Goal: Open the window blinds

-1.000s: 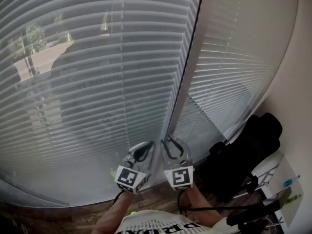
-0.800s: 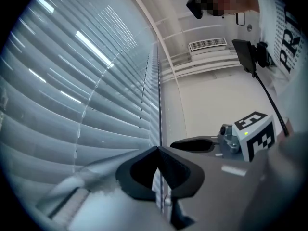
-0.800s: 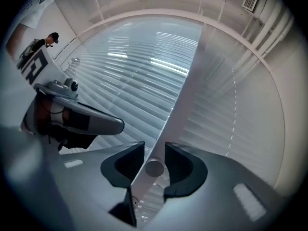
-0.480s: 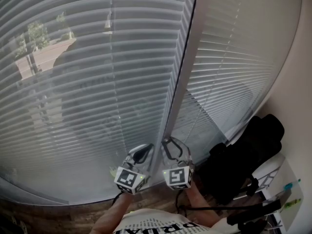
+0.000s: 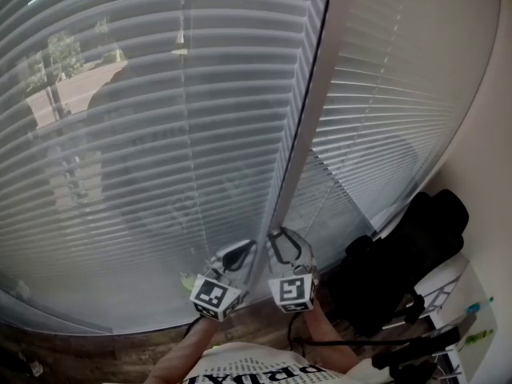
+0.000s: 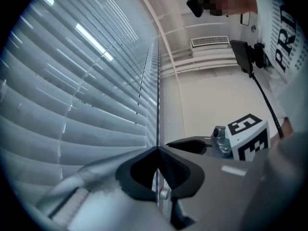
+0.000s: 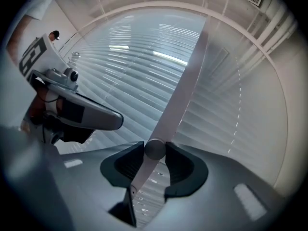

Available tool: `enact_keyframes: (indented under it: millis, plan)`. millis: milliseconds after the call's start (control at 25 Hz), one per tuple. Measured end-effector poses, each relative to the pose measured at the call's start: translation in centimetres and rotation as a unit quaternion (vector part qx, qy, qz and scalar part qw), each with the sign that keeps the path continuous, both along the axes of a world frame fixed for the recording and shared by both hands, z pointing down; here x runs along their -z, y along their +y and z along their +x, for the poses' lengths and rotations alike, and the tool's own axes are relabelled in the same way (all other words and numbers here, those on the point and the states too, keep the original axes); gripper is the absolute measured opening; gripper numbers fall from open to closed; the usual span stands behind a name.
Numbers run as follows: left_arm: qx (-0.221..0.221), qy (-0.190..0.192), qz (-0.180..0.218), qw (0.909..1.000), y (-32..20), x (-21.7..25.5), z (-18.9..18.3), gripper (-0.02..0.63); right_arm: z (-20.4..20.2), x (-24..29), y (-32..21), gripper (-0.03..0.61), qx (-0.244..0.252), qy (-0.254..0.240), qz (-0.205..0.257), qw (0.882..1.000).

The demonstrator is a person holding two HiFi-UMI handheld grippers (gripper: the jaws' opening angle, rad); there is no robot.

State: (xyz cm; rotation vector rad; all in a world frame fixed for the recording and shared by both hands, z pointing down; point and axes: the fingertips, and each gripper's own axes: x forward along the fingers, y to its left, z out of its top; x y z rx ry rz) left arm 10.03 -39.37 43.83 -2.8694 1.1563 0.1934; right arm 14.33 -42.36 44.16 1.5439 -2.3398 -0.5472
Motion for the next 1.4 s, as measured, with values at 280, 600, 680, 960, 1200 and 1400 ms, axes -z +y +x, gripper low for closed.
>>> enact_keyframes:
  millis: [280,600,680,960,1200,1400]
  plan:
    - [-0.005,-0.003,0.003,1.0,0.19,0.18,-0.03,-0.008,0.29,-0.04,0.02,0.135,0.003,-0.061,-0.035,0.998]
    - [-0.009,0.0,0.005,0.9999,0.16,0.2,-0.11,-0.008,0.45,-0.1,-0.09,0.133,-0.002,-0.099,-0.051,0.994]
    - [-0.008,0.001,0.005,1.0,0.1,0.17,-0.15,-0.008,0.49,-0.09,-0.18,0.132,-0.003,-0.113,-0.055,0.992]
    - [-0.008,0.002,0.001,1.0,0.2,0.23,0.03,-0.008,0.76,-0.21,-0.12,0.132,-0.006,-0.162,-0.069,0.984]
    - [-0.011,0.004,0.003,0.9999,0.1,0.16,-0.04,-0.008,0.84,-0.15,-0.26,0.132,-0.008,-0.19,-0.077,0.979]
    - [-0.012,0.004,0.0,0.9999,0.18,-0.07,-0.08,-0.008,0.9,-0.3,-0.23,0.132,-0.008,-0.224,-0.088,0.971]
